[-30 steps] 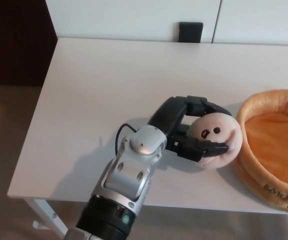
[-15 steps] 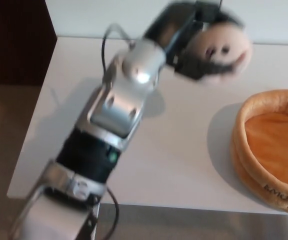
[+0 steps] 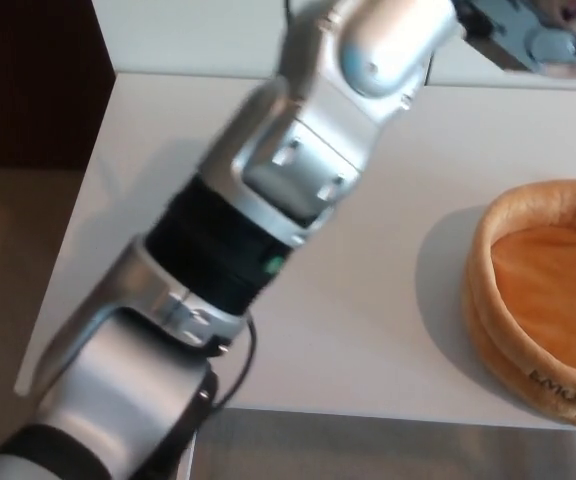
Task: The robot walks towards a table in front, picks a dumpling toy with left hand and puts it in an orange round plate
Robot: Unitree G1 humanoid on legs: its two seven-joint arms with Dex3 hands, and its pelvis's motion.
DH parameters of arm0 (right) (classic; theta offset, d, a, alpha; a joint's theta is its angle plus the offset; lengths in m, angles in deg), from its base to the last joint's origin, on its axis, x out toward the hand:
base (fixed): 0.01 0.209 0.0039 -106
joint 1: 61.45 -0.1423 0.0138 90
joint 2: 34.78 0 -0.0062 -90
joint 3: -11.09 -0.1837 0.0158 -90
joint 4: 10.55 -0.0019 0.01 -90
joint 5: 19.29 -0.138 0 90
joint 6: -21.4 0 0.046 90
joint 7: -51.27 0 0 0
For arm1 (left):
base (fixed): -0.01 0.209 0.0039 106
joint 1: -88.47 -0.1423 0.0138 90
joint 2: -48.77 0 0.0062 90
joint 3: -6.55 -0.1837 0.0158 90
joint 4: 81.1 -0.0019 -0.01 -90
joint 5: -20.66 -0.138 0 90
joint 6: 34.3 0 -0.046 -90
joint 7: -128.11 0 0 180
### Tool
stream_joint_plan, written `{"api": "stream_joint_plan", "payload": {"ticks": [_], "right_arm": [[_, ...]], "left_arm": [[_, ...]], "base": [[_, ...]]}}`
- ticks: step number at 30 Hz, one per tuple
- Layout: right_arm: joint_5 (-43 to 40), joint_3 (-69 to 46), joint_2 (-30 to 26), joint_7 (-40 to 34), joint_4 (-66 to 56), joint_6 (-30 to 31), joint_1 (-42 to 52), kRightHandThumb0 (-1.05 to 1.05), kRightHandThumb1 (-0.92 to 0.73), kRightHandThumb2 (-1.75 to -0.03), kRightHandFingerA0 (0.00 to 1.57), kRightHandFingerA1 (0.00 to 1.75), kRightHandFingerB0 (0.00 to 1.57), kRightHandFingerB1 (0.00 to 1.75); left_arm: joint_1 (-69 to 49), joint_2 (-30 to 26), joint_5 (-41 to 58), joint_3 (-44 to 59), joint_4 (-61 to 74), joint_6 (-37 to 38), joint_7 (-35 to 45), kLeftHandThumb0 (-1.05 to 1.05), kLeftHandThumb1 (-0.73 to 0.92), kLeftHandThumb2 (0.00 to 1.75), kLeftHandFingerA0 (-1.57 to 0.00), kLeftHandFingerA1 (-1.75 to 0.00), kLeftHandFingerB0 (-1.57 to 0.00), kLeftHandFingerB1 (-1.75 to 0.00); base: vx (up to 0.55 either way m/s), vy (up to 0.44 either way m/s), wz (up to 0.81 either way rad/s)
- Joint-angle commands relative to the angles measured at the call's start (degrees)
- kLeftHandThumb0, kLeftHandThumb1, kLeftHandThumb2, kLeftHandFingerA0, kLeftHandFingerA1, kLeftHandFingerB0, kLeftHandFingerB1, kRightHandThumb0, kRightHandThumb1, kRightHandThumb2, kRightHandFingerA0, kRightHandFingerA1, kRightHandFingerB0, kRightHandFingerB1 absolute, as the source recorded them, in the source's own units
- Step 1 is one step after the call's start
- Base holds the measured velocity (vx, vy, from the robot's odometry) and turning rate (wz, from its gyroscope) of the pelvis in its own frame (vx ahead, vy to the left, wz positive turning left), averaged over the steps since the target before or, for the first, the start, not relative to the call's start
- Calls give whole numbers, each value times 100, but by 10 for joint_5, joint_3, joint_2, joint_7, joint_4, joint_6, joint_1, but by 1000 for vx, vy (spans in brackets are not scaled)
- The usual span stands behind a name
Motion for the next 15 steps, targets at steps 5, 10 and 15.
{"api": "stream_joint_plan", "payload": {"ticks": [5, 10, 15], "right_arm": [[1, 2, -3, 12, -2, 2, -2, -43, -73, -61, 77, 68, 26, 30], [9, 14, 5, 11, -2, 12, -5, -44, -72, -61, 78, 68, 26, 30], [5, 15, 10, 15, -4, 13, -4, -52, -57, -85, 76, 77, 20, 42]], "left_arm": [[34, 87, -34, -44, -187, 60, -50, -13, 74, 67, -119, -78, -100, -66], [40, 106, -36, -50, -270, 86, -76, -17, 74, 63, -117, -77, -102, -68], [35, 110, -45, -60, -306, 88, -92, -15, 74, 63, -110, -83, -98, -70]], "base": [[0, 0, 0], [0, 0, 0], [0, 0, 0]]}}
